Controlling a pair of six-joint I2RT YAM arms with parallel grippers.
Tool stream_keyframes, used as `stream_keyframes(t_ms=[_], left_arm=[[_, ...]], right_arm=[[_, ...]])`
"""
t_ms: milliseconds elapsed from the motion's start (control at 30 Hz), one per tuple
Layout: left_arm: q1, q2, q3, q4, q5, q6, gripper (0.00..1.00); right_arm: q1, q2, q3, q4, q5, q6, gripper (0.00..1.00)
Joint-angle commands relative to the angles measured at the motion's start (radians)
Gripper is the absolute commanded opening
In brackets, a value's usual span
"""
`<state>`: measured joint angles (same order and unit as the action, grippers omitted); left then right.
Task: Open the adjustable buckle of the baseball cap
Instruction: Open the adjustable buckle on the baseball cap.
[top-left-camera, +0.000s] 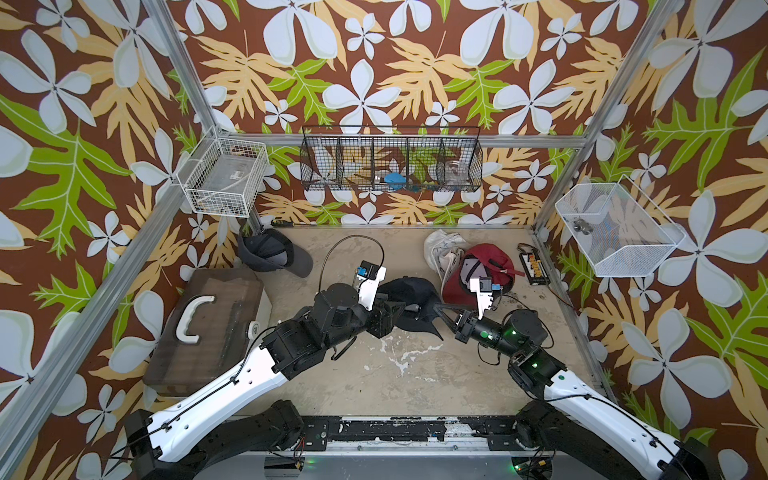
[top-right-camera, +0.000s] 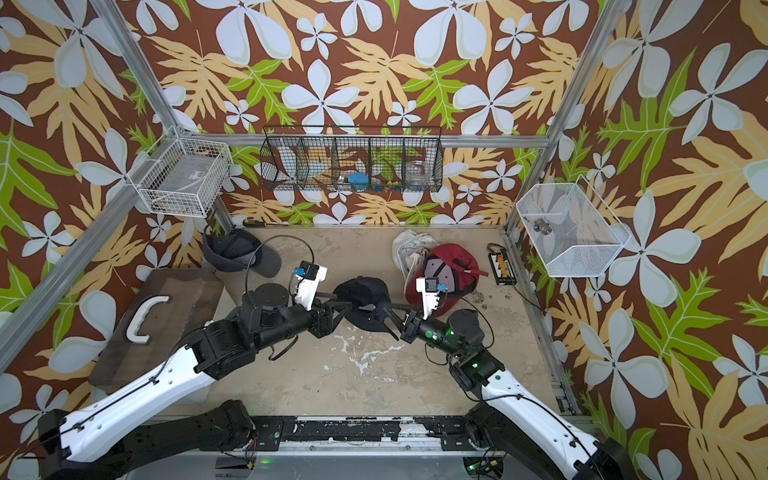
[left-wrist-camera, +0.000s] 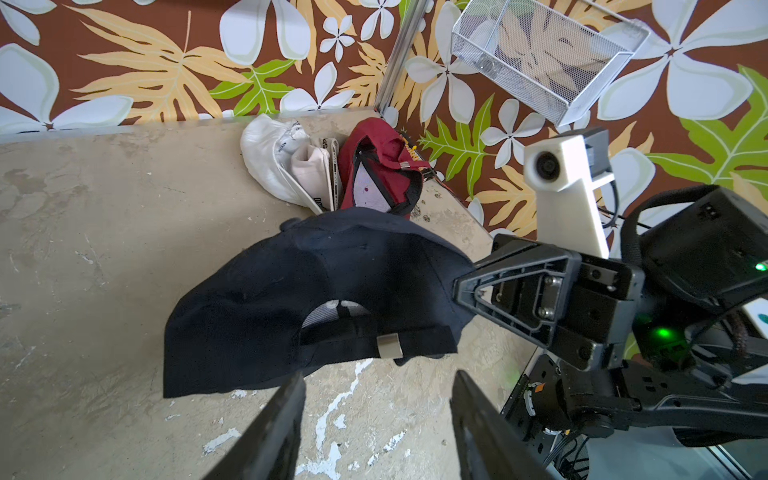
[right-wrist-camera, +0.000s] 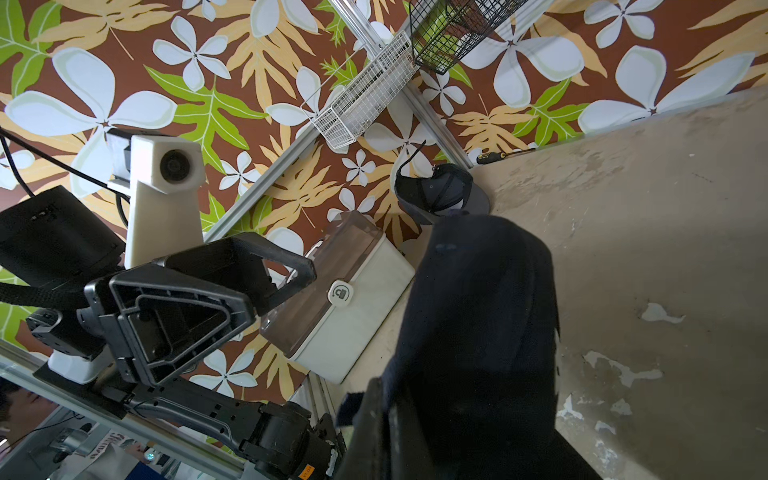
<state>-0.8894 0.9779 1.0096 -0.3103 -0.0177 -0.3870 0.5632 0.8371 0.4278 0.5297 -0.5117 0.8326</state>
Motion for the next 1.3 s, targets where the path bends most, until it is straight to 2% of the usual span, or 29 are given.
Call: stream_keyframes(t_ms=[0,433,1267], left_arm=[[-0.004,0.002,-0.009,0.059,0.041,-0.01,0.57],[-0.045,0.031,-0.011,0.097,0.068,-0.024,0.48],[-0.089,0.158,0.017,0.145,0.076,-0.02,0.45]], right_arm=[[-0.001,0.003,0.007,0.066,-0.019,0.013,0.0],[-0.006,-0.014,0.018,0.065,-0.011,0.037,0.0],[-0.007,-0.014,0.008,0.065,0.002,0.042,0.0]])
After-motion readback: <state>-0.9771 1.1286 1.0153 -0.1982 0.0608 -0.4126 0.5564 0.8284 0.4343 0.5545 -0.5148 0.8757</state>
